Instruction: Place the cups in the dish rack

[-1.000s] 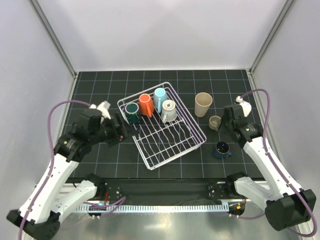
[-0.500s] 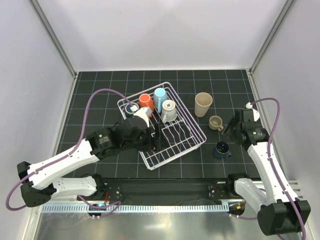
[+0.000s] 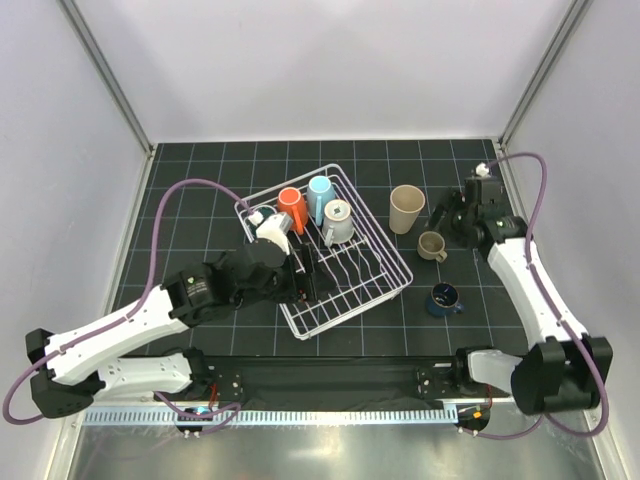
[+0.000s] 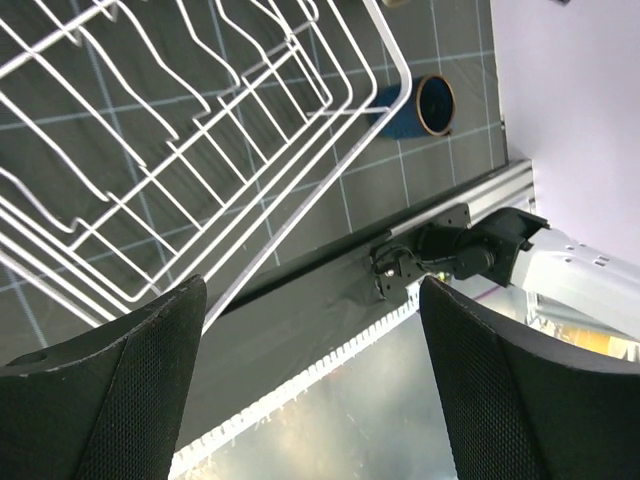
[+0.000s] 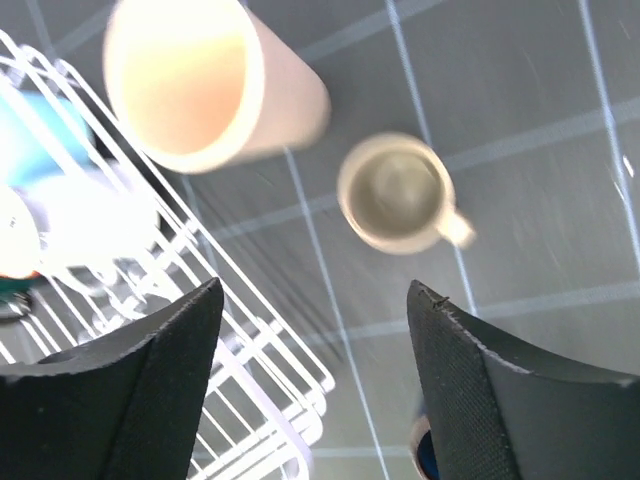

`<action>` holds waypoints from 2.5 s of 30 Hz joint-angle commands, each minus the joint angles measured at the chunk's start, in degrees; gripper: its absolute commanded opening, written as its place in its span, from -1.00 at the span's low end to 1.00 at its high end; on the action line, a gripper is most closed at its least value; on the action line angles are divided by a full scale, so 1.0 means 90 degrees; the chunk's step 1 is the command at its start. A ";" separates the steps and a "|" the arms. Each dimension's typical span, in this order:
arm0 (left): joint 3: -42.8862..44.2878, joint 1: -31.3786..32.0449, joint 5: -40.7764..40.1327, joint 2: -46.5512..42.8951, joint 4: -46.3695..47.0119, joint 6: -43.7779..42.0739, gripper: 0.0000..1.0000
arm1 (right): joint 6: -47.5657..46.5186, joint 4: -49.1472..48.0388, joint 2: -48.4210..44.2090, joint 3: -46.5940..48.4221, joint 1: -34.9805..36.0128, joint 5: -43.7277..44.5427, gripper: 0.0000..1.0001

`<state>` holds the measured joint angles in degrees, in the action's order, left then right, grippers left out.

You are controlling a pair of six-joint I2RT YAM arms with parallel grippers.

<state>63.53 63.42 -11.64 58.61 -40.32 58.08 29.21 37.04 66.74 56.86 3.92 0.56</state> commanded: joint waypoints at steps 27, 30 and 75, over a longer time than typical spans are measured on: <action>-0.0164 0.0034 -0.0719 -0.0535 -0.0403 -0.0009 0.72 | 0.0055 -0.1508 0.2985 0.1641 0.0062 -0.0306 -0.11; -0.0174 0.0024 -0.0641 -0.0555 -0.0413 0.0040 0.72 | 0.0065 -0.1508 0.3024 0.1680 0.0062 -0.0287 -0.31; 0.0294 0.0034 -0.0581 -0.0381 0.0078 0.0676 0.38 | 0.1021 0.2710 0.0553 0.2968 0.7258 0.5338 -0.92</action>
<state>61.87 63.42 -13.89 52.58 -36.51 66.37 33.47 56.45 71.07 78.35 66.81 42.04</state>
